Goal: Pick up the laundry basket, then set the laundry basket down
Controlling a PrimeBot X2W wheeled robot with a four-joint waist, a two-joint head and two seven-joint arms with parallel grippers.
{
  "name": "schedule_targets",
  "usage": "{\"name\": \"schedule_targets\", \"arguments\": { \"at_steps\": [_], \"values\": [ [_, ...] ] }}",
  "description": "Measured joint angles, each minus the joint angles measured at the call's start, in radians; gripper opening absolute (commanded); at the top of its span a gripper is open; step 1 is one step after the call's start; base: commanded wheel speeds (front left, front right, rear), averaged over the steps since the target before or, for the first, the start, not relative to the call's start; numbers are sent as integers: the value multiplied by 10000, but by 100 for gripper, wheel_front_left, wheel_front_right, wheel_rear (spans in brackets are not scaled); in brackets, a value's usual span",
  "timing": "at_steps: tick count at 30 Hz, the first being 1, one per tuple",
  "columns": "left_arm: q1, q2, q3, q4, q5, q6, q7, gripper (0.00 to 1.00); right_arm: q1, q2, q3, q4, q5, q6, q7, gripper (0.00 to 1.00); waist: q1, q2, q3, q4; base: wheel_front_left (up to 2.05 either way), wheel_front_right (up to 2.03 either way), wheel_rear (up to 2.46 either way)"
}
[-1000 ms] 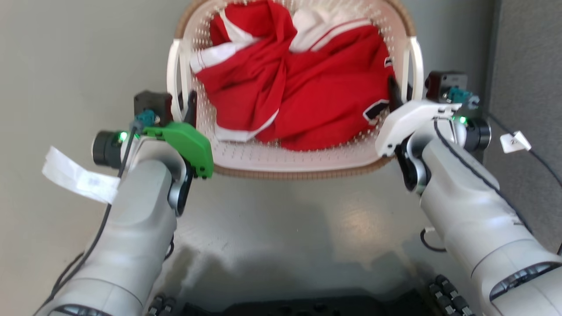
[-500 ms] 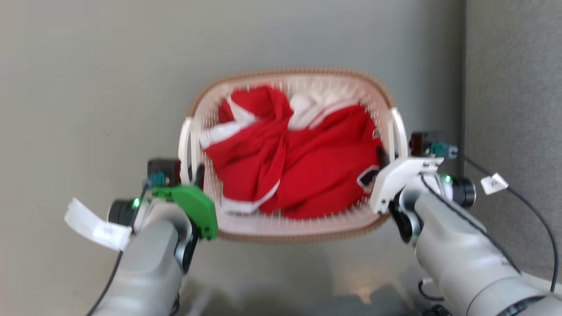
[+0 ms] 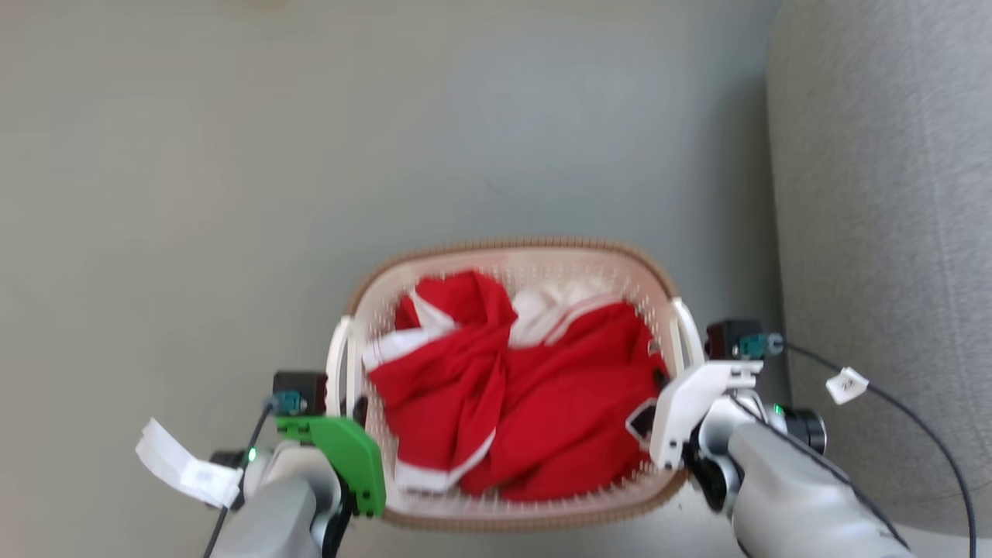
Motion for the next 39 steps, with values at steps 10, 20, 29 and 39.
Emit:
{"name": "schedule_targets", "arguments": {
  "at_steps": [10,20,29,39],
  "values": [
    [834,-15,-387,314,-431,-144,656,0,983,8,673,-8,525,0,617,0,0,0,-1556,-150,0,0,0],
    [1790,-15,-685,431,-608,-217,938,0,1941,21,1116,35,886,15,859,0,0,0,-2978,-294,0,0,0],
    [1925,2,-834,328,-744,-194,1055,0,2095,8,1313,58,1137,-2,884,0,0,0,-3799,-401,0,0,0],
    [1931,35,-1043,232,-941,-35,1214,0,2095,-8,1521,71,1336,-17,884,0,0,0,-3887,-393,0,0,0]
  ]
}}
